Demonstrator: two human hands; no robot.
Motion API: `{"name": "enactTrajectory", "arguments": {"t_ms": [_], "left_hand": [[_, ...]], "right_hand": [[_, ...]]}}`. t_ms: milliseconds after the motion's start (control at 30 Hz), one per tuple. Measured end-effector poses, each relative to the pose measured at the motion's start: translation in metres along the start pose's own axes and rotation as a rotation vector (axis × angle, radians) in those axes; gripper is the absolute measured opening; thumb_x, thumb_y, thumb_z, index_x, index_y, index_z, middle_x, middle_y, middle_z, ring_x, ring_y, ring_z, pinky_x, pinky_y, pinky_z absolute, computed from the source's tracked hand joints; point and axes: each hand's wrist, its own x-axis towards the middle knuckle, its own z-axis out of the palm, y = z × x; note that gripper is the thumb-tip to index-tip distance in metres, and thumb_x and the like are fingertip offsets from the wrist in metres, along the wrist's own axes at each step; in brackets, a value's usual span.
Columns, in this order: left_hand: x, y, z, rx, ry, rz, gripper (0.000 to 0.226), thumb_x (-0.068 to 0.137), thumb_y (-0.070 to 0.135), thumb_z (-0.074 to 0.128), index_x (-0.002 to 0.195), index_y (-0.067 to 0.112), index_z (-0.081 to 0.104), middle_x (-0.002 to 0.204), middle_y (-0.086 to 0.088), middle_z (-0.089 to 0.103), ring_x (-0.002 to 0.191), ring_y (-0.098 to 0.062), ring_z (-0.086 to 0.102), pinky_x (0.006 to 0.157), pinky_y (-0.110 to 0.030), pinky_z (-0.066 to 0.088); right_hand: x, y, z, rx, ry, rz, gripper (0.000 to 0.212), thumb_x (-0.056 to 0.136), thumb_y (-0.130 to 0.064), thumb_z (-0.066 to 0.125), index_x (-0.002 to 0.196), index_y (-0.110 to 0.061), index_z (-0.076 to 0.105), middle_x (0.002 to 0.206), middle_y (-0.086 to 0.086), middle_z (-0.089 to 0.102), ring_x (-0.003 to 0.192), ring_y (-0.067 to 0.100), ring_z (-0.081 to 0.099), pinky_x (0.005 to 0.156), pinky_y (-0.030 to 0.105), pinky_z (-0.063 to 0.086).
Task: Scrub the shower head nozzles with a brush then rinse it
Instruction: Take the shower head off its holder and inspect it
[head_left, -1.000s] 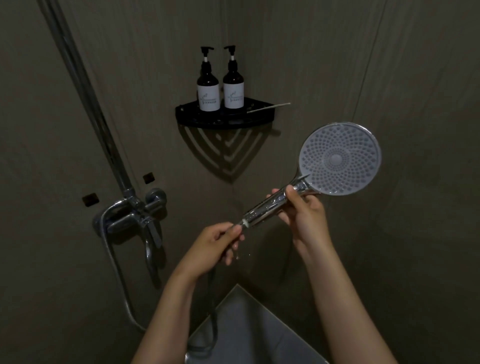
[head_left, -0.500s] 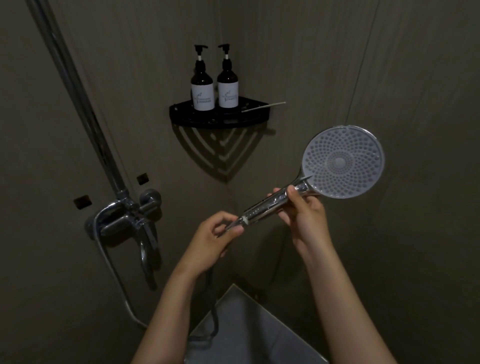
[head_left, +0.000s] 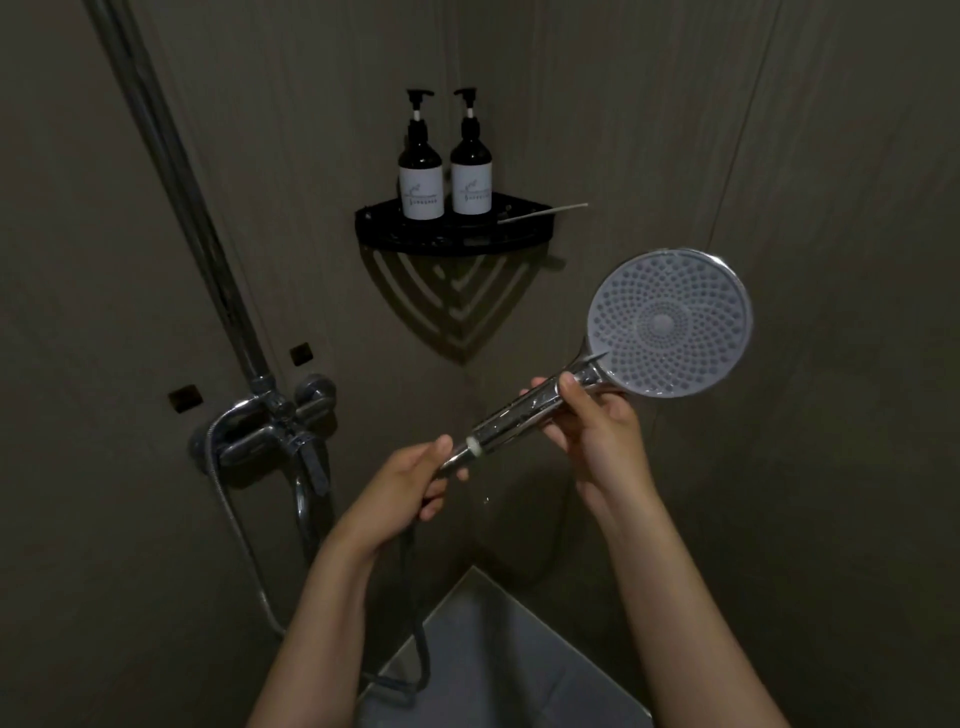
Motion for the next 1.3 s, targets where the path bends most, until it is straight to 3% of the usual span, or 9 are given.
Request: {"name": "enactTrajectory", "arguments": {"t_ms": [167,300,400,500,733,1000,1100,1200,1300], "left_hand": [[-0.004,0.000,-0.008,0.003,-0.020,-0.003,0.040,0.096,0.038,0.036,0.078,0.009,0.057,0.044,0.004,0.044,0.033,-0.004,0.032,0.038,-0.014,0.027],[-0.014,-0.001,-0.013,-0.006,0.110,0.046,0.018,0.090,0.019,0.057,0.108,0.017,0.058,0.071,0.000,0.063,0.038,0.001,0.042,0.038,-0.011,0.031],[-0.020,-0.012,-0.023,-0.019,0.197,0.034,0.004,0.089,0.019,0.060,0.091,0.015,0.059,0.065,0.001,0.053,0.042,0.000,0.043,0.039,-0.014,0.030],[-0.021,-0.017,-0.024,-0.079,0.236,0.018,0.017,0.091,0.025,0.055,0.078,0.015,0.052,0.056,0.000,0.042,0.036,-0.003,0.030,0.034,-0.015,0.022],[-0.017,-0.017,-0.021,-0.027,0.318,0.030,0.023,0.092,0.030,0.055,0.075,0.014,0.054,0.044,0.011,0.037,0.040,-0.002,0.031,0.040,-0.016,0.024],[-0.017,-0.015,-0.021,0.044,0.349,0.075,0.026,0.092,0.029,0.055,0.070,0.015,0.057,0.050,0.007,0.042,0.046,-0.006,0.040,0.052,-0.024,0.036],[-0.014,-0.013,-0.020,0.082,0.345,0.111,0.019,0.093,0.022,0.054,0.081,0.013,0.064,0.062,0.002,0.055,0.052,-0.006,0.050,0.055,-0.020,0.043],[-0.008,-0.009,-0.019,0.046,0.330,0.129,0.015,0.093,0.016,0.052,0.097,0.017,0.067,0.085,0.000,0.067,0.068,-0.012,0.062,0.059,-0.019,0.048],[-0.002,-0.005,-0.021,0.050,0.299,0.150,0.019,0.093,0.018,0.053,0.106,0.027,0.065,0.103,0.006,0.070,0.091,-0.014,0.067,0.074,-0.025,0.052]], "right_hand": [[0.000,0.004,0.007,-0.019,-0.022,-0.007,0.026,0.091,-0.015,0.057,0.113,-0.001,0.057,0.100,0.012,0.073,0.099,0.026,0.069,0.089,0.040,0.054],[0.006,-0.010,0.004,0.026,0.029,-0.047,0.016,0.093,-0.015,0.054,0.108,-0.007,0.056,0.101,0.011,0.070,0.100,0.026,0.068,0.084,0.037,0.056],[0.012,-0.024,-0.004,0.074,0.075,-0.077,0.012,0.094,-0.016,0.053,0.104,-0.009,0.056,0.100,0.009,0.071,0.101,0.024,0.068,0.083,0.033,0.057],[0.013,-0.026,-0.007,0.066,0.083,-0.080,0.017,0.094,-0.018,0.053,0.108,-0.009,0.055,0.103,0.009,0.071,0.101,0.021,0.068,0.087,0.035,0.056],[0.009,-0.012,-0.002,0.023,0.075,-0.049,0.012,0.094,-0.017,0.053,0.104,-0.011,0.056,0.106,0.011,0.070,0.099,0.021,0.069,0.083,0.034,0.055],[0.010,-0.009,-0.002,-0.009,0.064,-0.048,0.008,0.094,-0.016,0.053,0.100,-0.012,0.057,0.099,0.008,0.071,0.092,0.018,0.070,0.070,0.024,0.057],[0.012,-0.006,-0.003,-0.053,0.063,-0.050,0.013,0.093,-0.016,0.054,0.105,-0.010,0.058,0.102,0.009,0.071,0.096,0.019,0.069,0.077,0.029,0.056],[0.015,-0.002,-0.003,-0.152,0.055,-0.068,0.024,0.093,-0.017,0.054,0.115,-0.005,0.057,0.104,0.008,0.071,0.096,0.016,0.069,0.070,0.021,0.054],[0.015,0.001,0.003,-0.176,0.032,-0.093,0.015,0.093,-0.011,0.053,0.104,-0.003,0.059,0.097,0.010,0.070,0.091,0.019,0.068,0.070,0.022,0.055]]}}
